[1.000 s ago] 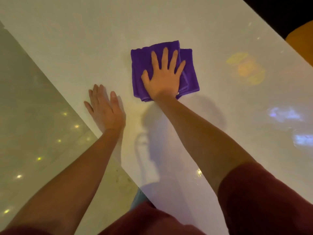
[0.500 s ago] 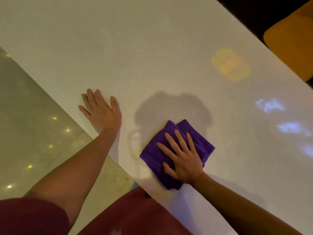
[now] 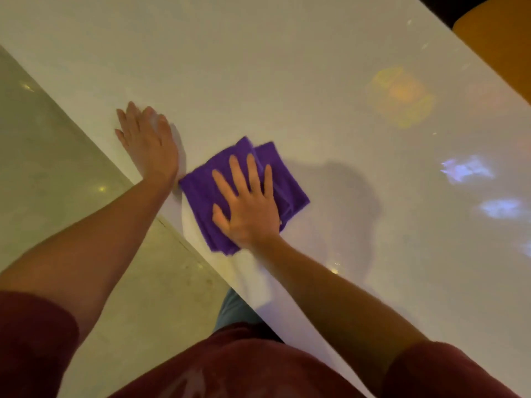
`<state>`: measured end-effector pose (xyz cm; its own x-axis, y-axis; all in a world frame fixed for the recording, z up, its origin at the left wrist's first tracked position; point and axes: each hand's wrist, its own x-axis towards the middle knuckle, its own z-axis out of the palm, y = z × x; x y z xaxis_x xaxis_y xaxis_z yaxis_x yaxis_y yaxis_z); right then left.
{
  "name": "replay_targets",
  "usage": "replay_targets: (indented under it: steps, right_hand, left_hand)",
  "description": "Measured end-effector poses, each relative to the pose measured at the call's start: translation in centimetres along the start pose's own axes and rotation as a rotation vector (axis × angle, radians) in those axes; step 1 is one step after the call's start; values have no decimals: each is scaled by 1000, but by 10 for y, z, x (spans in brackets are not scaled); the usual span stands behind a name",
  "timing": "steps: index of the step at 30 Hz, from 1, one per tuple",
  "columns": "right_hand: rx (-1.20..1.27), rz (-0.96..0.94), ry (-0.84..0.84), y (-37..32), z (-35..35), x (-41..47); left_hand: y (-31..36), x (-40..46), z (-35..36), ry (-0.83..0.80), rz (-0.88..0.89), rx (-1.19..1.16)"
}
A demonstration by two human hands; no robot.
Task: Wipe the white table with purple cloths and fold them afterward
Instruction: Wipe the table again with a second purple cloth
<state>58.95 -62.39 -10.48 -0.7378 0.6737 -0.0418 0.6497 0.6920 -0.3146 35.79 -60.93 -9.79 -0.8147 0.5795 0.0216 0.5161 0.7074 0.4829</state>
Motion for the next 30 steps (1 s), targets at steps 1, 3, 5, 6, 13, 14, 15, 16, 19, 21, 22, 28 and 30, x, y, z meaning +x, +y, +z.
replay_targets:
  steps: [1, 3, 5, 6, 13, 14, 15, 16, 19, 21, 22, 28, 30]
  right_hand:
    - [14, -20, -13, 2, 2, -36]
    - [15, -20, -29, 19, 2, -109]
    - [-16, 8, -31, 48, -1, -178]
    - [-33, 24, -28, 64, -5, -210]
    - [-124, 425, 70, 205, -57, -311]
    - [-129, 463, 82, 223, -64, -308]
    - [-132, 499, 94, 239, -71, -300]
    - [-129, 537, 108, 255, -77, -289]
    - [-124, 672, 154, 293, -91, -236]
    - [-100, 773, 186, 309, -96, -188]
    - [-70, 818, 184, 312, -99, -165]
    - [-97, 639, 140, 253, -79, -122]
    - [-62, 496, 149, 217, -68, -151]
  left_hand:
    - [9, -15, 2, 18, 37, -46]
    - [36, -57, 7, 29, 118, -163]
    - [64, -104, 15, 18, 190, -223]
    - [78, -128, 20, 7, 230, -227]
    - [168, -258, 82, -222, 268, -166]
    - [174, -265, 89, -218, 219, -112]
    - [177, -269, 95, -198, 195, -47]
    - [179, -271, 99, -177, 202, 27]
    - [180, -272, 108, -133, 259, 178]
    - [180, -271, 111, -103, 236, 180]
    - [180, -272, 111, -92, 225, 161]
    - [183, -274, 108, -45, 209, 63]
    - [185, -272, 104, -51, 178, -39]
